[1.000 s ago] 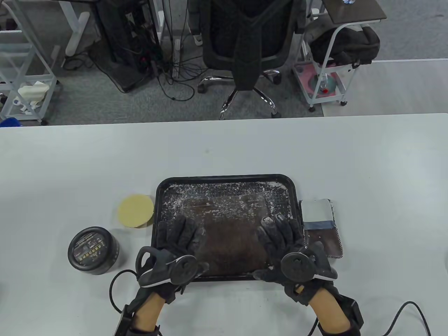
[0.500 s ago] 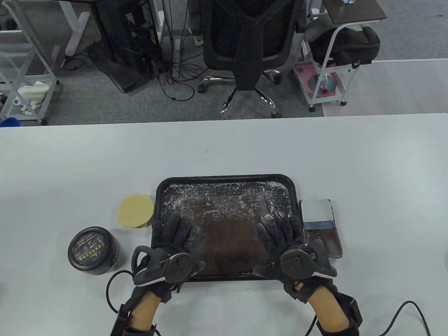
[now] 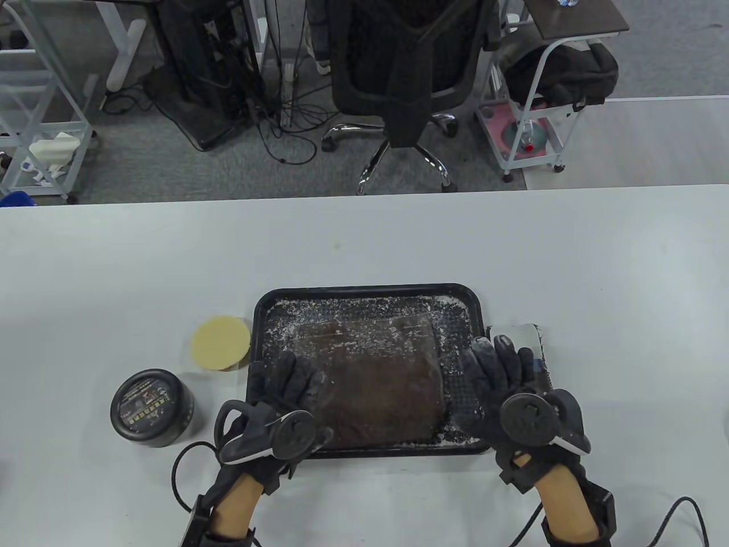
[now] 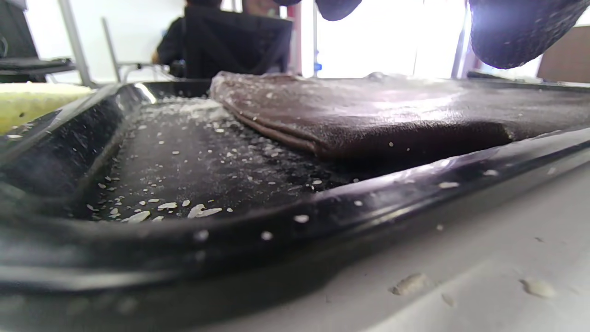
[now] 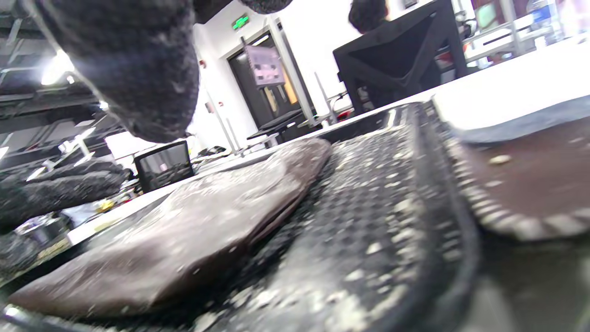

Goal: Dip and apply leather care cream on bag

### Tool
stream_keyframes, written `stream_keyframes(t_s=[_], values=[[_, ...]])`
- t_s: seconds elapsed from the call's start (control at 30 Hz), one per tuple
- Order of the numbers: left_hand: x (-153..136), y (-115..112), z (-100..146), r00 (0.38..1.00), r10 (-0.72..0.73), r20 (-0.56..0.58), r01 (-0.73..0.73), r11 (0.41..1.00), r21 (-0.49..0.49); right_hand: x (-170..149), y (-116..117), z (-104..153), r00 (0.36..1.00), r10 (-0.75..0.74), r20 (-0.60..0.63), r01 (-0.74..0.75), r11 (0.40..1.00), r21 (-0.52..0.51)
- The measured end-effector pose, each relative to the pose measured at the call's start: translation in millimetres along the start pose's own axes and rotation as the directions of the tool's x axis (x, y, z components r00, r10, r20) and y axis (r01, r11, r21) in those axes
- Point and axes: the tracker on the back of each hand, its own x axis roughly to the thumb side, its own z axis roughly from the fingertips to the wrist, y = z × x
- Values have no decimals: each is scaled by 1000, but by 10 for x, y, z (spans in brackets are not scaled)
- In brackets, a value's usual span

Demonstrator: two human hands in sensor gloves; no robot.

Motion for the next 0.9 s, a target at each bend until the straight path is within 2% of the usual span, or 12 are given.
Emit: stream_keyframes(t_s=[0.13, 0.3, 0.37, 0.5, 0.7, 0.8, 0.9], values=[[-15, 11, 8, 1000, 4, -6, -4, 1000, 0, -218, -178, 83, 996, -45, -73, 42, 998, -39], [-29, 8, 12, 1000, 7, -18, -7, 1000, -13, -491, -287, 158, 979, -88, -186, 93, 996, 16], [-32, 7, 13, 1000, 8, -20, -8, 1000, -15, -551, -251, 155, 974, -103, -204, 117, 992, 54], [-37, 1, 13, 1000, 13, -21, -14, 1000, -16, -630, -48, 91, 962, -151, -226, 205, 949, 240], [-34, -6, 8, 1000, 17, -18, -18, 1000, -21, -703, 147, 48, 951, -82, -299, 195, 907, 372], [-29, 1, 10, 1000, 16, -14, -16, 1000, -16, -732, 190, 37, 942, -63, -331, 193, 906, 378], [-31, 0, 9, 1000, 17, -14, -17, 1000, -14, -728, 167, 30, 941, -35, -336, 148, 937, 317]])
